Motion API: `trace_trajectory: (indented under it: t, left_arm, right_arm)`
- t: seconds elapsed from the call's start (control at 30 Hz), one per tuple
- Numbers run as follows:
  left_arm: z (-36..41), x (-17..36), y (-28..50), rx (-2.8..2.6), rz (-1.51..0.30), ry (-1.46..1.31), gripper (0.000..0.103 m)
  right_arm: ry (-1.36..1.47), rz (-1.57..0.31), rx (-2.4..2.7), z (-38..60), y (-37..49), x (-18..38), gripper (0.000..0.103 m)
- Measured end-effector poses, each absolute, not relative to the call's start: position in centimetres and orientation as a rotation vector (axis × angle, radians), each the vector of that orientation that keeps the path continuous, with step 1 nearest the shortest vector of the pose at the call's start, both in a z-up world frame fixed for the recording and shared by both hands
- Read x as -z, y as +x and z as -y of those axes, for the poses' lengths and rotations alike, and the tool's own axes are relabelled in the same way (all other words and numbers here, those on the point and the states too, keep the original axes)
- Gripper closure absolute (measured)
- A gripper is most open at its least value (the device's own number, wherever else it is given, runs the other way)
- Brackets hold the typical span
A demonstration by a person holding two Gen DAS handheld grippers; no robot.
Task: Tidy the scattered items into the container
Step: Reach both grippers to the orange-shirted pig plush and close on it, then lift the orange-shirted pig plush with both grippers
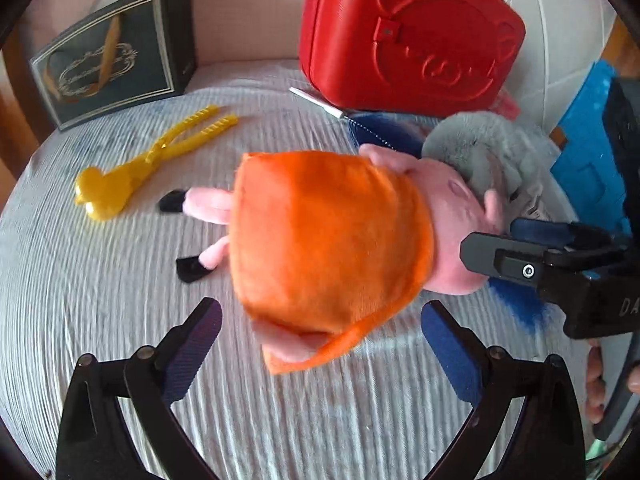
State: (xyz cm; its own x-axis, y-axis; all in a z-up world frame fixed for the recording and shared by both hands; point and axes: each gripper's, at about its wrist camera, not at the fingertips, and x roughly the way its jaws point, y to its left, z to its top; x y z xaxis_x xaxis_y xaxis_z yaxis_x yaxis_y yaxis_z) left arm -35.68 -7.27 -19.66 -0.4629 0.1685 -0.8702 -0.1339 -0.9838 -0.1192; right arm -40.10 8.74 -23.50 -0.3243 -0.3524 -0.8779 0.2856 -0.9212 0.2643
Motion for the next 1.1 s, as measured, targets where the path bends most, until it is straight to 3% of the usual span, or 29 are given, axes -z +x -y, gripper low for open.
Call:
trace_trajectory:
  t: [0.23, 0.33, 0.5, 1.1]
  left_arm:
    - [7.0, 20.9, -38.2, -2.544, 0.048, -1.461, 0.002]
    - [6.8, 21.3, -38.6, -2.540, 0.008, -1.448, 0.006]
    - [6.7, 20.8, -38.1, -2.556, -0.015, -1.428, 0.017]
    - [5.4, 10.8, -28.3, -2.643, -0.019, -1.212, 0.019]
  right_arm:
    - [1.547, 0.074, 2.250, -7.5, -41.7, 25.0, 0.000]
    - [1.538, 0.068, 2.234, -7.1, -42.1, 25.5, 0.001]
    - [1.523, 0.068, 2.214, -6.7, -42.1, 25.5, 0.011]
    - [1.335, 0.106, 2.219, -10.4, -33.5, 16.6, 0.030]
